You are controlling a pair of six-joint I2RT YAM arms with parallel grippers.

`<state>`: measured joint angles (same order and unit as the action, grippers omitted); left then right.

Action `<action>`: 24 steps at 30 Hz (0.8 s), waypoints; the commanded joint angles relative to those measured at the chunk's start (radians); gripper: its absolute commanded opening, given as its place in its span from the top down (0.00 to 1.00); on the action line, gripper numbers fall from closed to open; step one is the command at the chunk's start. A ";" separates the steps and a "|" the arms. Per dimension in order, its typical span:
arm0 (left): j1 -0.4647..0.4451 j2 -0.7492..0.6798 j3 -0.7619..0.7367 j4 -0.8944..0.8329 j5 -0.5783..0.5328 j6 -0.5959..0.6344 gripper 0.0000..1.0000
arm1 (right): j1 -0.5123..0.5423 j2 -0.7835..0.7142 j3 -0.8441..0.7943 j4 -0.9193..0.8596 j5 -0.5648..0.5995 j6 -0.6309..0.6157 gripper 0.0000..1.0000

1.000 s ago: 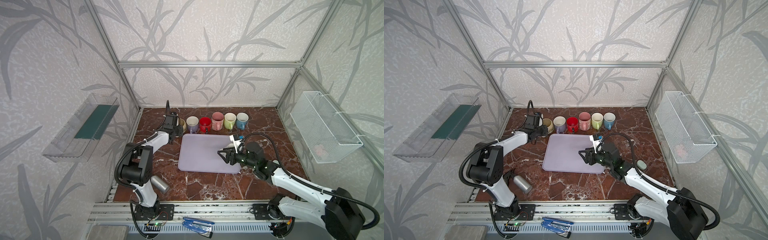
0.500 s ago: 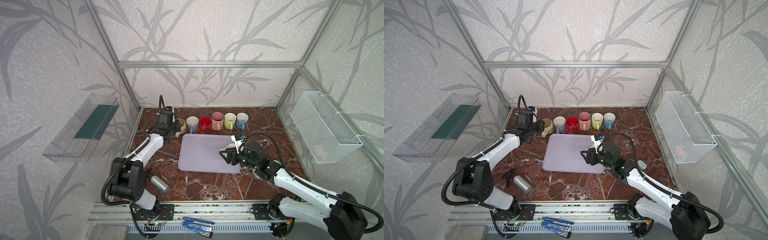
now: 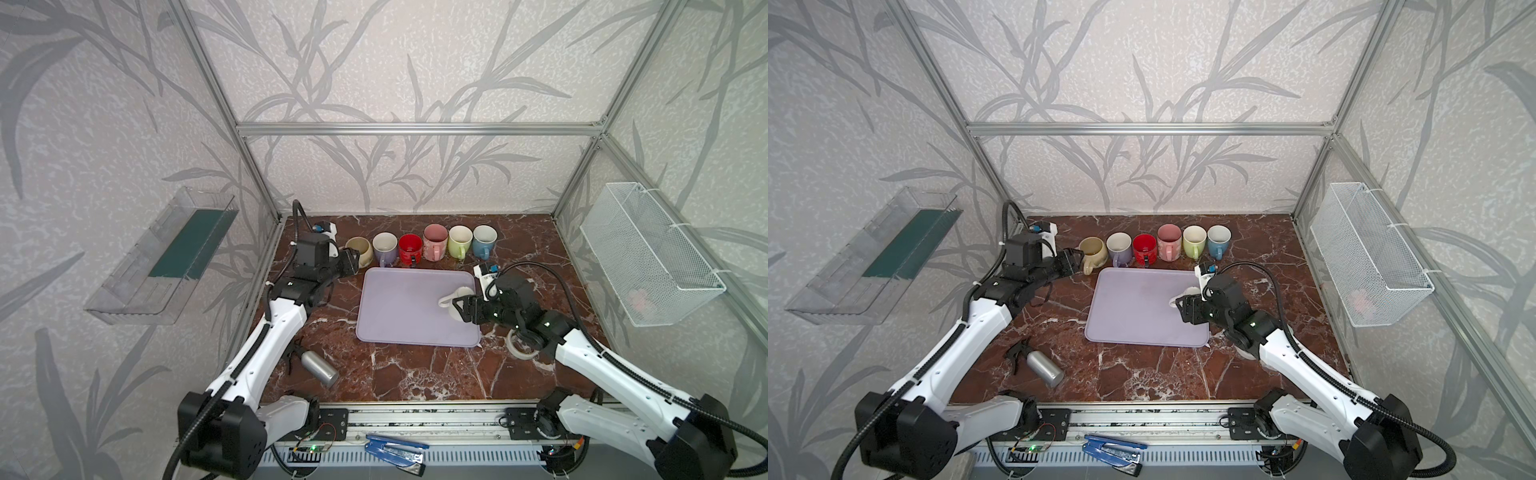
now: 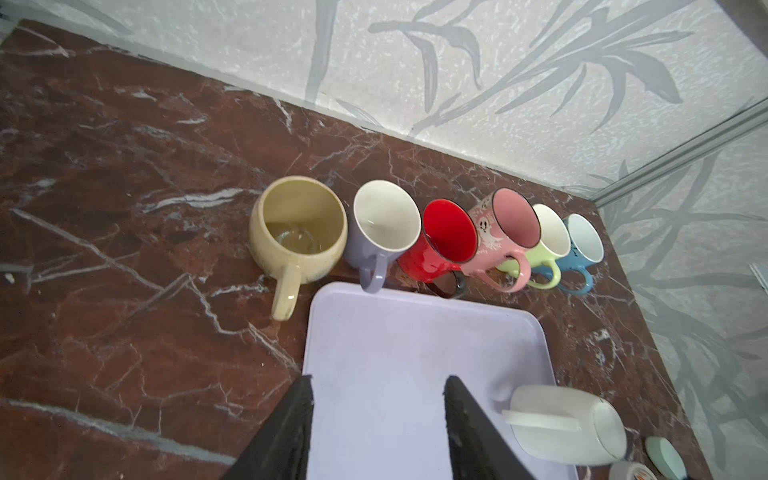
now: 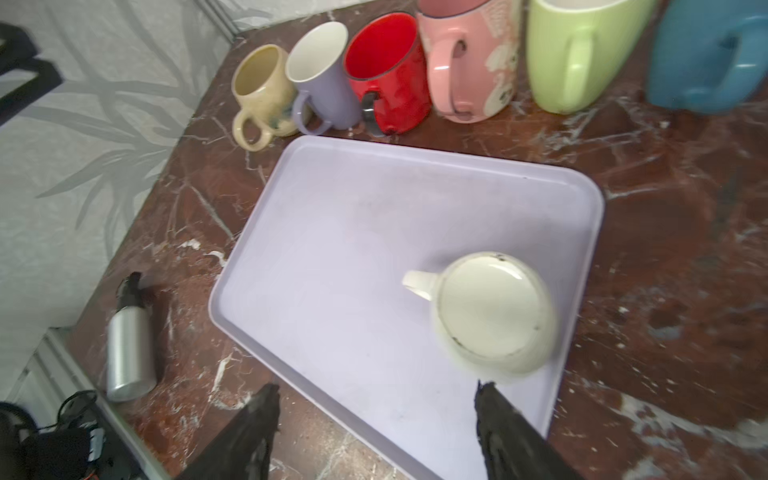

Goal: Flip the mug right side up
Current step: 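Open the left gripper and draw it back from the cream mug, then move the right gripper over the upside-down white mug on the tray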

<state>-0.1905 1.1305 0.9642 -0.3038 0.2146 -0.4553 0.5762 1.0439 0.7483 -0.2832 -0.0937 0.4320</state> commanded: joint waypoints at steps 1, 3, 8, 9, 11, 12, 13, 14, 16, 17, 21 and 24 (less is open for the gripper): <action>0.000 -0.093 -0.053 -0.071 0.053 -0.042 0.50 | -0.011 0.040 0.111 -0.141 0.016 -0.068 0.24; 0.000 -0.149 -0.086 -0.100 0.051 -0.037 0.50 | -0.011 0.087 0.179 -0.211 0.032 -0.110 0.23; 0.000 -0.286 -0.158 -0.167 0.028 -0.007 0.49 | 0.003 0.210 0.341 -0.358 0.067 -0.183 0.23; 0.000 -0.312 -0.168 -0.181 0.027 0.003 0.48 | 0.011 0.233 0.373 -0.382 0.082 -0.196 0.23; 0.000 -0.353 -0.182 -0.204 0.019 0.021 0.47 | 0.025 0.282 0.431 -0.427 0.107 -0.223 0.23; 0.000 -0.370 -0.186 -0.215 0.017 0.030 0.47 | 0.032 0.308 0.463 -0.450 0.121 -0.234 0.23; 0.000 -0.383 -0.190 -0.226 0.016 0.039 0.46 | 0.040 0.333 0.497 -0.473 0.132 -0.245 0.23; 0.000 -0.391 -0.192 -0.233 0.015 0.045 0.46 | 0.047 0.359 0.522 -0.492 0.142 -0.256 0.23; 0.000 -0.400 -0.196 -0.238 0.025 0.052 0.45 | 0.064 0.419 0.591 -0.537 0.167 -0.276 0.23; 0.000 -0.399 -0.199 -0.234 0.033 0.051 0.44 | 0.072 0.446 0.622 -0.557 0.175 -0.284 0.23; 0.000 -0.398 -0.199 -0.227 0.051 0.044 0.33 | 0.098 0.551 0.724 -0.622 0.206 -0.304 0.23; 0.000 -0.405 -0.203 -0.235 0.046 0.041 0.21 | 0.105 0.609 0.764 -0.642 0.216 -0.308 0.23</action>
<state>-0.1905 0.7364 0.7712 -0.5163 0.2565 -0.4232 0.6743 1.6176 1.4746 -0.8398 0.0864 0.1516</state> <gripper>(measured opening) 0.781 0.769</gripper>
